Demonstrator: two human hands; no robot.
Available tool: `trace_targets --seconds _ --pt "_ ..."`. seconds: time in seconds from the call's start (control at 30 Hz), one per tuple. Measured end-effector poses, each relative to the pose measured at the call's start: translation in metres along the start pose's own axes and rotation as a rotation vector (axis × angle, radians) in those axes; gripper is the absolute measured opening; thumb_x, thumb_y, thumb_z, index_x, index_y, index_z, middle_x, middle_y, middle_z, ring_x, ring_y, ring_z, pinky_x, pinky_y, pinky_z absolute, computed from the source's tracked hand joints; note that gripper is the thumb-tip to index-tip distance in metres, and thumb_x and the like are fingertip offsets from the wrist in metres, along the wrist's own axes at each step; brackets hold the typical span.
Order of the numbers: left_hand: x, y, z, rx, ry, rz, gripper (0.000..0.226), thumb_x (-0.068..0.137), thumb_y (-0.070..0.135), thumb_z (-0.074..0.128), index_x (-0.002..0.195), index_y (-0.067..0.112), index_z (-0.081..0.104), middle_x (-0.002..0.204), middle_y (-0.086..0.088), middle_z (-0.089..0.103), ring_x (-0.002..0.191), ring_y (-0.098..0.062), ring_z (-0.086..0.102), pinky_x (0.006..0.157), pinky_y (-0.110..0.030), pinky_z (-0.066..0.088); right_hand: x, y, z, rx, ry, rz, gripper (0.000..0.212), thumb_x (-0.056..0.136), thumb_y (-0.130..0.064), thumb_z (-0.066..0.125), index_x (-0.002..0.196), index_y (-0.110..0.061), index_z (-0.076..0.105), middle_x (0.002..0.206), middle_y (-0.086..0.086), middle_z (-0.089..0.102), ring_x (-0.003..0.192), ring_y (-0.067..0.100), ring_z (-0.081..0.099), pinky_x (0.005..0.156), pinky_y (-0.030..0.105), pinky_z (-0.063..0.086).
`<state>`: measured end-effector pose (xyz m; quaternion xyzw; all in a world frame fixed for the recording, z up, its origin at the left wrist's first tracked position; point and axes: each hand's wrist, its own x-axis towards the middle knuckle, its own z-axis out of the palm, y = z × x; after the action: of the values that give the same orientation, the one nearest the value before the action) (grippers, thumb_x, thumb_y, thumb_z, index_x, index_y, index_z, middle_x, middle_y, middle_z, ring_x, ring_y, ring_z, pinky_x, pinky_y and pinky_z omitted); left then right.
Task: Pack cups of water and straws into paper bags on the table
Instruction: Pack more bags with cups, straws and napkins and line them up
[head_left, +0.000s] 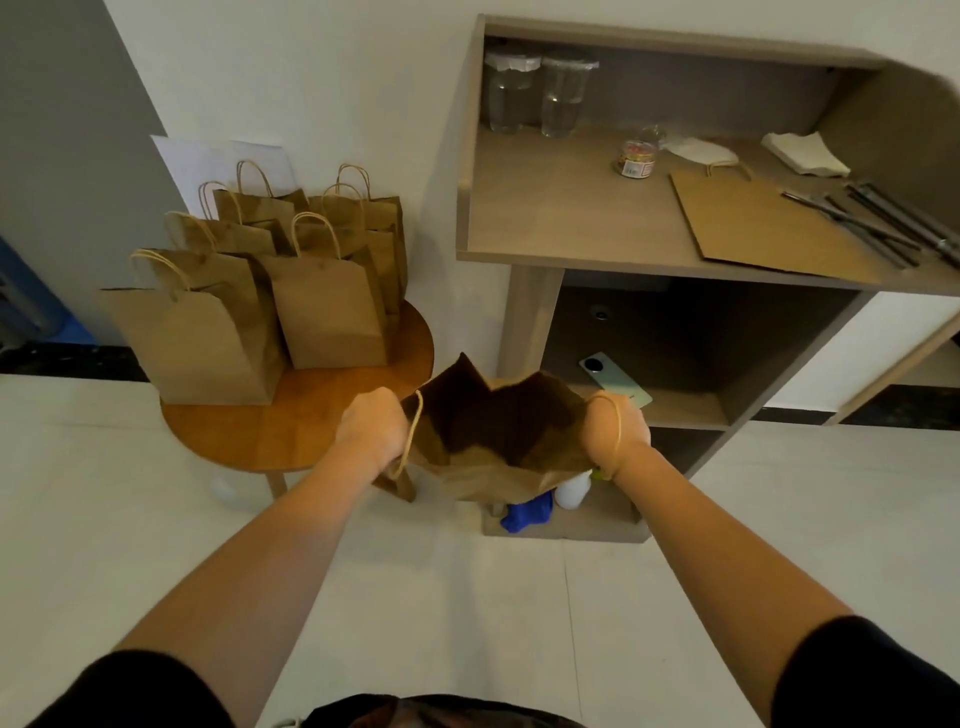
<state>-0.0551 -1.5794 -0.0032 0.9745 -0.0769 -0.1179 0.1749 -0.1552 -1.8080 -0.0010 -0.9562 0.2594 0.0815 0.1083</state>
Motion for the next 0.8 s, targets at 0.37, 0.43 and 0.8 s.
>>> trace_targets --seconds 0.37,0.43,0.8 --pt "0.005 -0.014 -0.007 -0.359 -0.641 -0.080 0.053 0.078 0.033 0.074 0.123 0.018 0.050 0.113 0.000 0.056 0.086 -0.013 0.057 0.068 -0.025 0.046 0.018 -0.025 0.001 0.191 -0.138 -0.141 0.017 0.089 -0.007 0.051 0.075 -0.016 0.045 0.069 -0.003 0.049 0.058 0.005 0.048 0.051 0.015 0.033" --pt "0.012 -0.020 -0.016 -0.466 -0.638 -0.082 0.063 0.078 0.030 0.073 0.134 0.025 0.044 0.122 0.004 0.053 0.096 -0.011 0.054 0.078 -0.028 0.044 0.021 -0.036 -0.002 0.180 -0.171 -0.171 0.011 0.087 -0.006 0.055 0.086 -0.014 0.048 0.075 0.000 0.054 0.065 0.011 0.056 0.057 0.018 0.044" --pt "0.056 -0.023 -0.015 -0.007 -0.126 0.058 0.037 0.082 0.038 0.066 0.113 0.021 0.054 0.095 0.003 0.057 0.086 -0.017 0.053 0.070 -0.032 0.045 0.061 -0.138 0.005 -0.042 -0.275 -0.422 0.015 0.086 -0.005 0.050 0.073 -0.010 0.052 0.074 0.007 0.055 0.077 0.029 0.061 0.065 0.037 0.050"
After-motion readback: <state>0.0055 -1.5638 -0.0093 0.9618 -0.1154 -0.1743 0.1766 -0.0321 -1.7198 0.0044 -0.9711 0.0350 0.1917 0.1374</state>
